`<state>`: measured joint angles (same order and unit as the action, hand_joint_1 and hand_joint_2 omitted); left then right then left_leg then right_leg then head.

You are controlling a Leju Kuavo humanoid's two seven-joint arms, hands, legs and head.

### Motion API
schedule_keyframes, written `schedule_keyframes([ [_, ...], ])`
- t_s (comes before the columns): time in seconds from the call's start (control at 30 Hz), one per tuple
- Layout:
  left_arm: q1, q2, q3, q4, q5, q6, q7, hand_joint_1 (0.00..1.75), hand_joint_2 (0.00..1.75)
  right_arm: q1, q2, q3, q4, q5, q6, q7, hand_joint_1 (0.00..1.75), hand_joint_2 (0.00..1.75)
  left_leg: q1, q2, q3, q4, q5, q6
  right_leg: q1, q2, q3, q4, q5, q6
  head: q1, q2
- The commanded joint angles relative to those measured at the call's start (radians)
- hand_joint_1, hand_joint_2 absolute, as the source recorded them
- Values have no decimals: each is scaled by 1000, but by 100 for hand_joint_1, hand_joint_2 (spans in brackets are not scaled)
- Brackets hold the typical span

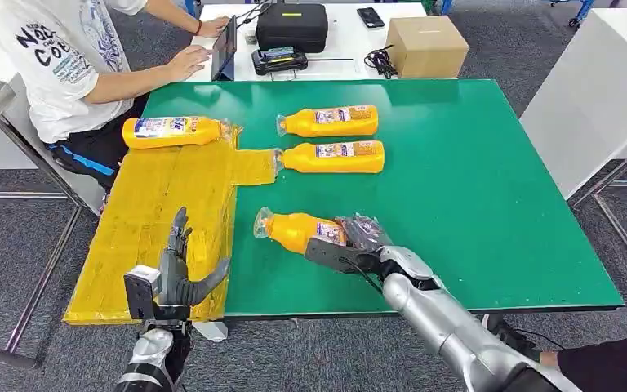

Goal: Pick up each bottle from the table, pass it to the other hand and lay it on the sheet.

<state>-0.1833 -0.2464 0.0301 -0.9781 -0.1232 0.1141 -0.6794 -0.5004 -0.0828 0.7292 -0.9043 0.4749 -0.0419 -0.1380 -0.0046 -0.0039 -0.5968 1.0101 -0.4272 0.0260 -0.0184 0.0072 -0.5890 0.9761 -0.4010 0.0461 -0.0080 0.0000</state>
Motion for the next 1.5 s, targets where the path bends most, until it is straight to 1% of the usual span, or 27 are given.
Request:
schedule_keyframes([
  [0.03,15,-3,38,-43,3,3,-19,0,175,178,71,-299,-302,-23,-108,-111,175,175,1,-1,-2,0,-1,-1,1,-2,-2,0,-1,-2,0,0],
  [0.07,26,-6,38,-66,7,3,-19,0,175,212,106,-347,-361,-24,-161,-143,175,175,2,-1,-2,1,-1,-2,2,-2,-2,0,-2,-3,0,0],
  [0.1,37,-13,43,-88,24,1,-10,0,175,236,123,-364,-406,-11,-178,-148,175,175,1,0,-4,0,-1,-1,1,-2,-4,1,-1,-2,0,0],
  [0.13,43,-16,41,-103,50,-20,13,0,175,259,142,-388,-451,-11,-213,-173,175,175,2,1,-4,1,-2,-2,2,-1,-3,1,-3,-3,0,0],
  [0.27,46,-18,36,-110,51,-21,15,0,175,268,140,-390,-471,-9,-212,-172,175,175,1,0,-5,1,-2,-2,2,-2,-5,1,-3,-2,0,0],
  [0.3,46,-18,36,-110,51,-21,15,0,175,268,140,-390,-471,-9,-212,-172,175,175,1,-1,-7,0,0,-1,1,-3,-7,1,-2,-2,0,0],
  [0.33,45,-18,36,-110,51,-21,15,0,175,270,137,-392,-470,-9,-212,-172,175,175,2,-2,-6,1,-2,-1,2,-4,-5,1,-3,-3,0,0],
  [0.43,45,-18,36,-110,51,-21,15,0,175,270,137,-392,-470,-9,-212,-172,175,175,1,0,-9,1,0,-1,1,-2,-8,1,-1,-1,0,0],
  [0.47,45,-18,36,-110,51,-21,15,0,175,270,137,-392,-470,-9,-212,-172,175,175,1,0,-7,1,-1,-1,1,-2,-6,1,-2,-2,0,0],
  [0.53,52,-18,26,-126,91,-54,39,0,175,297,177,-440,-494,-6,-296,-243,175,175,0,-1,-9,0,0,0,0,-3,-8,0,-1,-1,0,0],
  [0.6,61,-21,-1,-150,147,-105,82,0,175,336,197,-467,-538,-23,-327,-282,175,175,2,-1,-7,1,-1,-2,1,-4,-6,0,-2,-3,0,0],
  [0.63,63,-21,-23,-159,167,-137,97,0,175,358,211,-481,-557,-44,-347,-318,175,175,1,-2,-9,0,0,-1,0,-4,-7,0,-2,-2,0,0],
  [0.7,70,-16,-67,-180,217,-196,132,0,175,392,223,-494,-565,-49,-366,-357,175,175,1,-2,-8,1,-1,-1,0,-4,-7,1,-2,-2,0,0],
  [0.77,75,-8,-120,-201,288,-273,189,0,175,421,237,-503,-543,-54,-375,-392,175,175,1,-3,-7,1,-2,-1,1,-6,-5,0,-3,-2,0,0],
  [0.87,78,17,-200,-237,338,-331,229,0,175,444,258,-489,-452,-62,-349,-429,175,175,1,-3,-7,0,-1,-1,1,-5,-5,-1,-2,-2,0,0],
  [0.97,60,39,-256,-253,331,-338,234,0,175,448,292,-450,-341,-47,-330,-483,175,175,2,-2,-5,0,-2,-2,1,-4,-4,-1,-3,-3,0,0],
  [1.0,45,38,-264,-247,316,-320,231,0,175,440,310,-426,-291,-47,-320,-500,175,175,1,-2,-7,-1,0,-1,1,-4,-6,-1,-2,-2,0,0],
  [1.03,35,38,-267,-239,314,-316,231,0,175,431,318,-401,-260,-33,-321,-510,175,175,2,-1,-5,-1,-1,-2,2,-4,-4,-2,-3,-2,0,0],
  [1.07,26,38,-268,-230,314,-315,230,0,175,424,328,-386,-236,-13,-342,-512,175,175,1,-1,-7,-1,-1,-1,1,-3,-6,-2,-3,0,0,0],
  [1.2,17,38,-267,-213,313,-310,232,0,175,412,330,-377,-226,-13,-347,-511,175,175,2,1,-6,-1,-1,-2,2,-1,-5,-1,-3,-1,0,0],
  [1.23,12,35,-266,-207,310,-302,233,0,175,408,336,-369,-222,-29,-322,-511,175,175,2,1,-7,-1,-1,-2,1,-1,-6,-1,-3,0,0,0],
  [1.27,6,33,-265,-196,311,-300,232,0,175,400,338,-347,-206,-23,-314,-512,175,175,2,1,-5,-1,-2,-2,1,-2,-4,-1,-4,-1,0,0],
  [1.37,-5,30,-266,-171,309,-295,233,0,175,379,358,-312,-149,-21,-318,-509,175,175,1,1,-7,-1,-1,-1,0,-1,-7,-1,-2,0,0,0],
  [1.43,0,31,-271,-174,306,-296,231,0,175,370,362,-299,-125,-30,-312,-511,175,175,2,2,-5,-1,-2,-2,2,0,-4,-1,-3,-1,0,0],
  [1.47,4,33,-274,-180,303,-300,228,0,175,367,362,-296,-119,-35,-309,-512,175,175,1,2,-7,-1,-1,-1,0,0,-6,-1,-2,0,0,0],
  [1.5,4,33,-275,-181,303,-300,228,0,175,366,361,-295,-118,-36,-309,-512,175,175,2,2,-5,-1,-2,-2,1,-1,-4,-1,-3,0,0,0],
])
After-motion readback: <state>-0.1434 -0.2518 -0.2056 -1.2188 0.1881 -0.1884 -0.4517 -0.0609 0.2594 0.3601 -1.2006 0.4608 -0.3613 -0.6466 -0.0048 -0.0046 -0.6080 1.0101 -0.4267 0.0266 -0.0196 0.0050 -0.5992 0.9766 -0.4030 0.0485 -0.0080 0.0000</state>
